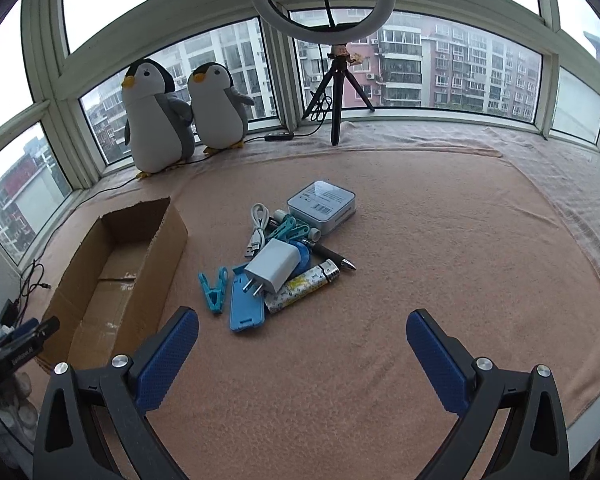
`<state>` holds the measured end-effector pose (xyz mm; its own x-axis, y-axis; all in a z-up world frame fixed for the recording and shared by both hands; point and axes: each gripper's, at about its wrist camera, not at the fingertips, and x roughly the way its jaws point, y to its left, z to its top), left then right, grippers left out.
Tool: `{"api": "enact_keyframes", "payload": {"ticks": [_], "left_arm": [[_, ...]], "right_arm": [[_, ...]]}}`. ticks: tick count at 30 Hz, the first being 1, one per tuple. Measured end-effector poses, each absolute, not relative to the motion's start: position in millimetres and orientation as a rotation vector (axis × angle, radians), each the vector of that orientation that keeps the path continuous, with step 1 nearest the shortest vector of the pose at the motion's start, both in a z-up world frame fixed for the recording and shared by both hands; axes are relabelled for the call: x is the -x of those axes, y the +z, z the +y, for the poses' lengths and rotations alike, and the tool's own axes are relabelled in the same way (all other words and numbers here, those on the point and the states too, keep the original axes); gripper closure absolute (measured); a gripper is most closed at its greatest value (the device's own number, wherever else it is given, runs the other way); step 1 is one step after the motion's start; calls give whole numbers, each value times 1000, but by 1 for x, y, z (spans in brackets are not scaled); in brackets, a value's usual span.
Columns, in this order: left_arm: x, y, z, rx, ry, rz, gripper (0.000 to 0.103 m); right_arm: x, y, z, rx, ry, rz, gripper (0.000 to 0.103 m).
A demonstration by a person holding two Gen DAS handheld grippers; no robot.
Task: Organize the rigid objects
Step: 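Reach the right gripper to the white charger and grasp it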
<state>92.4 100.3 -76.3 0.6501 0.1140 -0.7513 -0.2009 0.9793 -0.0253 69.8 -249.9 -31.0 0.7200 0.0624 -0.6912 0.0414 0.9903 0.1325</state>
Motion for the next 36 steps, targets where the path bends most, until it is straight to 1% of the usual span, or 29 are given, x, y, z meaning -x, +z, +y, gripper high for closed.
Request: {"api": "enact_keyframes", "payload": {"ticks": [3,6,7,10,12,13,14,21,24,27,29,33,35,36], "left_arm": [[-96,-82,102,116,179,857,44],[-97,-85,102,118,173,859,46],[-97,-85,102,118,171,859,48],[-98,-86,100,116,164,860,51],[-99,-88,100,119,160,862,54],[-99,-89,100,123,158,866,57],[-100,-90,100,126,156,868,58],[-101,-95,99,131,146,880,64],[-101,-96,101,134,147,882,65],[-103,-99,102,140,148,888,68],[-104,-101,104,148,146,897,70],[-105,-104,104,155,144,901,73],[-105,-104,103,153,143,901,75],[-106,-104,103,153,144,901,75]], "right_arm": [[-96,-36,-251,-189,36,818,0],[-120,-42,-248,-203,34,856,1],[-125,-45,-247,-207,35,865,2],[-145,-52,-242,-207,23,907,4],[-158,-56,-237,-197,15,926,9],[-162,-57,-235,-187,4,934,14],[-168,-60,-233,-173,-12,947,18],[-189,-73,-222,-128,-50,1006,19],[-194,-79,-217,-109,-58,1023,23],[-198,-84,-215,-88,-70,1037,30],[-200,-88,-216,-95,-70,1054,42],[-201,-92,-216,-97,-63,1077,52],[-201,-94,-217,-104,-57,1083,63],[-201,-94,-218,-104,-60,1084,65]]}}
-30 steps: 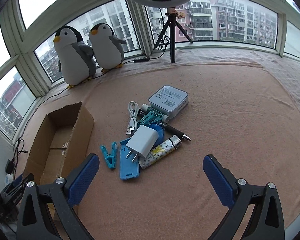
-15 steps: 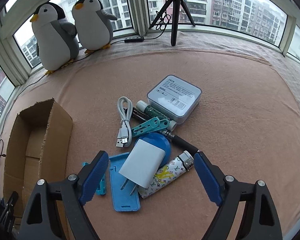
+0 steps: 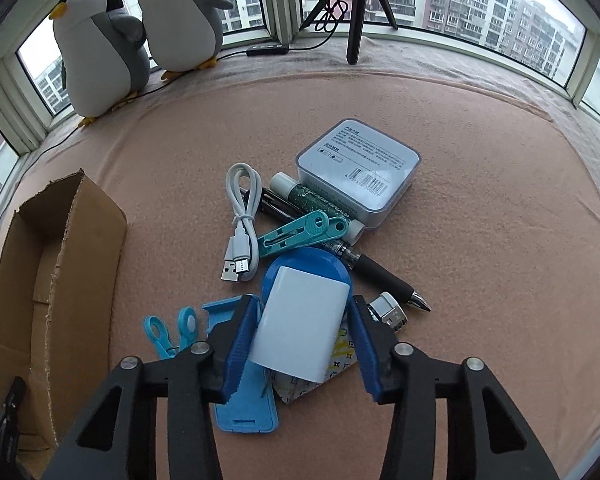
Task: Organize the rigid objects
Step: 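Reach the right gripper to the white charger and grasp it, then carry the white charger with the right gripper into the cardboard box and release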
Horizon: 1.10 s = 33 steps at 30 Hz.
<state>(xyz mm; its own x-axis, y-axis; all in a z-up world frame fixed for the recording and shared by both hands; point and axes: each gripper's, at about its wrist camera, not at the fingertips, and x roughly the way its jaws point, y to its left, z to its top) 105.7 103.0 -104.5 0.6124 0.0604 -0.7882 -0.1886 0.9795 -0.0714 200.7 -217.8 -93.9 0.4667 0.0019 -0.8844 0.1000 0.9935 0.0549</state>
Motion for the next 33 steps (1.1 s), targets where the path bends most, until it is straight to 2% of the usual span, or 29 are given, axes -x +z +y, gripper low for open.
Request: {"api": "enact_keyframes", "payload": {"ticks": [5,22,33], "left_arm": [[-106,-105,103,152,145,903,76],[-108,-107,102,149,146,903,80],[-110,-108,100,147,144,907,80]], "right_arm": [[-198,-93,-224,-131,-47,1083,71],[-166,-82,-258,-264,2,1042,71],[-130,-22,-175,-215,257,935,71]]}}
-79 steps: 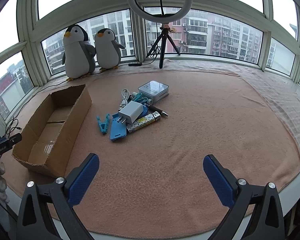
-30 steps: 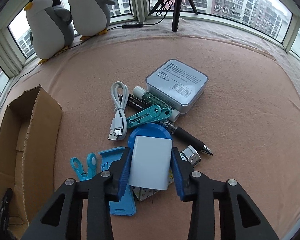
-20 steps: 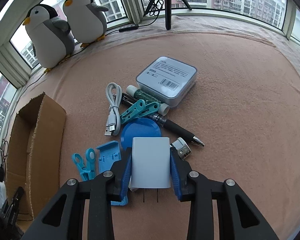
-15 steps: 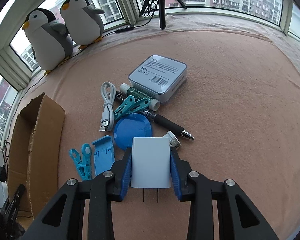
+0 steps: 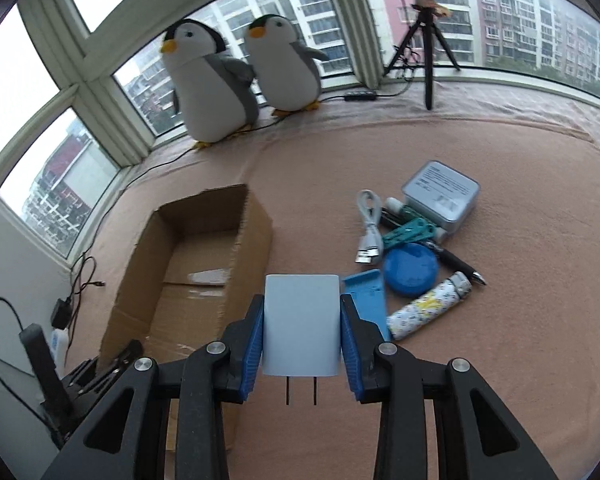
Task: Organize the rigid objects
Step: 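Carry the white charger with the right gripper into the cardboard box and release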
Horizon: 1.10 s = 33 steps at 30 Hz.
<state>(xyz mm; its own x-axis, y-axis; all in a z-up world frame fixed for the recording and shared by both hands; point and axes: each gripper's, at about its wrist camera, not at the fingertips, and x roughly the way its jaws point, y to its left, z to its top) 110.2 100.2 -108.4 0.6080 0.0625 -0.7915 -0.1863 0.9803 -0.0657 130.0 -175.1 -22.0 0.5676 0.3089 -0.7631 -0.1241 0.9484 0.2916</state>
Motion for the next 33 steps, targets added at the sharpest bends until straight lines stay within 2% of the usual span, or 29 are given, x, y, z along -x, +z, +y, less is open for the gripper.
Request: {"api": "enact_keyframes", "payload": {"ticks": [5,12,28,30,31,33], "left_arm": [[-111,-110,100,149,142,909,80],[-110,-112,100,148,136,910,80],[-111,-112,100,145,134,911,80],[-111,-112,100,145,133,910,80],[-112,-112,100,143,134,911,80],[-112,-112,100,142,136,911,80]], "right_arm": [[-115,-12,-122,-148,387,930,71],[-109,-33,-63,-34,458,967,71],[-115,-61,-42,55,455,1019,71],[-114,-60,-40,59,462,1011,63],[-113,-59,-40,57,464,1006,54],[-111,-57,-40,49,466,993,51]]}}
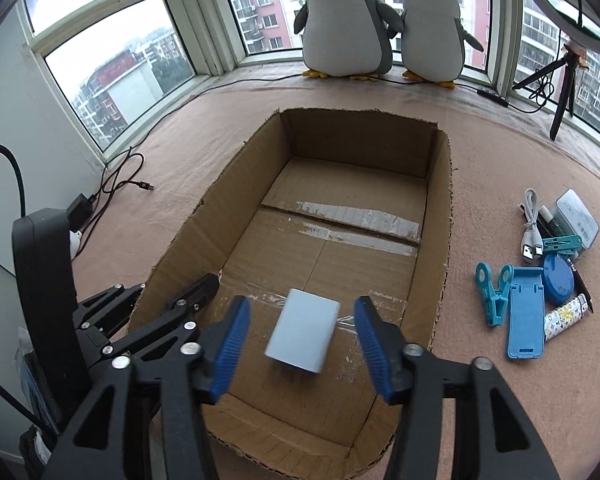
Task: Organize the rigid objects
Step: 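Carry the white charger with the right gripper into the cardboard box and release, then move the right gripper back to the pile and grasp the blue phone stand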
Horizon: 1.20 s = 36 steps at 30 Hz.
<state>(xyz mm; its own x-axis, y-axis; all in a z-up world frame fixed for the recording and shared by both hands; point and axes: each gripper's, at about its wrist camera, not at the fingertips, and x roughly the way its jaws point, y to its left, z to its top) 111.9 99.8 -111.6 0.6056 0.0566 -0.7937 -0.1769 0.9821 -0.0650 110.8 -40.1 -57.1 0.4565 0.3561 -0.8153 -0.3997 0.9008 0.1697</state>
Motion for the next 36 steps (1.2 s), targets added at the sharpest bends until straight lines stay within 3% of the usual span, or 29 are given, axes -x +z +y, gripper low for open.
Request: {"api": "enact_keyframes", "payload": {"ticks": [12,17,26,34,36], "left_arm": [[-112,-111,100,133,139,912,80],[-111,-111,100,134,138,912,80],[-112,-111,100,132,143,912,80],[-114,-111,98,126,146,914,80],[-114,-111,99,127,146,914,80]], "right_arm": [[-103,-35,-86,-12,442,933,49],[-111,-26,-139,-78,339,889,38],[-134,-26,-218,-143,218,909,38],[-156,-50,-230,-104,227,1027,38],[-159,-57,-227,-95,247,1053,42]]}}
